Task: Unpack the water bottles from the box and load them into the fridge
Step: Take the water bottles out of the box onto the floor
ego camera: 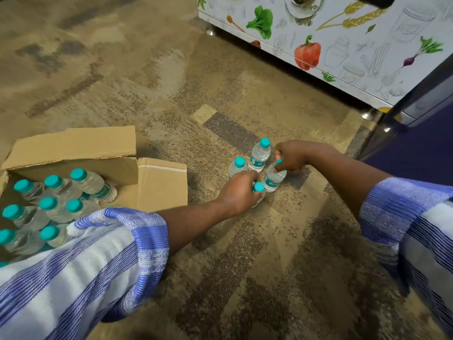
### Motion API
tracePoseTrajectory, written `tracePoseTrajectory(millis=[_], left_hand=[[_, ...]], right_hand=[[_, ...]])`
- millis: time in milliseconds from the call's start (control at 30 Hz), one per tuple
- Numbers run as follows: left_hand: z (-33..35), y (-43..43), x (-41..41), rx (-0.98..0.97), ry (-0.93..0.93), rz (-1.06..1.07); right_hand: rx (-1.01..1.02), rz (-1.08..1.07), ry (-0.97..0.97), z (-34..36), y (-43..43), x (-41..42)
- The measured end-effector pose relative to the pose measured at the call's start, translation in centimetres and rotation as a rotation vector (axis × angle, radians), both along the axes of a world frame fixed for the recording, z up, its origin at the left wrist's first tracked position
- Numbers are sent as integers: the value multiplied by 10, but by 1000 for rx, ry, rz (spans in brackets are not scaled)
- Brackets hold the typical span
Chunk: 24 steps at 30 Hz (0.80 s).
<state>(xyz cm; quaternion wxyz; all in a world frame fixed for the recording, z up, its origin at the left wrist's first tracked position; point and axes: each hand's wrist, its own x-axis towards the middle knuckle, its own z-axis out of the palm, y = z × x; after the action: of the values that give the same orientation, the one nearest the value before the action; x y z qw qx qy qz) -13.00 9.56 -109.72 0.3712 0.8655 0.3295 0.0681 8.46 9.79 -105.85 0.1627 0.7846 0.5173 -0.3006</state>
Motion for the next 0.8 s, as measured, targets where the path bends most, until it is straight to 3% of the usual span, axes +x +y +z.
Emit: tracePoseTrajectory(millis=[267,433,667,800], left_hand=[[36,38,-7,-54,254,-219],[90,93,-36,-226,397,-282],[122,151,-132,-57,676,-222],[111,160,-190,33,892,-226]], right_hand=[[-192,-59,-24,28,20,-8],[-141,-16,-35,63,45,-37],[80,316,287,98,70,-171],[205,575,353,86,63,-255]])
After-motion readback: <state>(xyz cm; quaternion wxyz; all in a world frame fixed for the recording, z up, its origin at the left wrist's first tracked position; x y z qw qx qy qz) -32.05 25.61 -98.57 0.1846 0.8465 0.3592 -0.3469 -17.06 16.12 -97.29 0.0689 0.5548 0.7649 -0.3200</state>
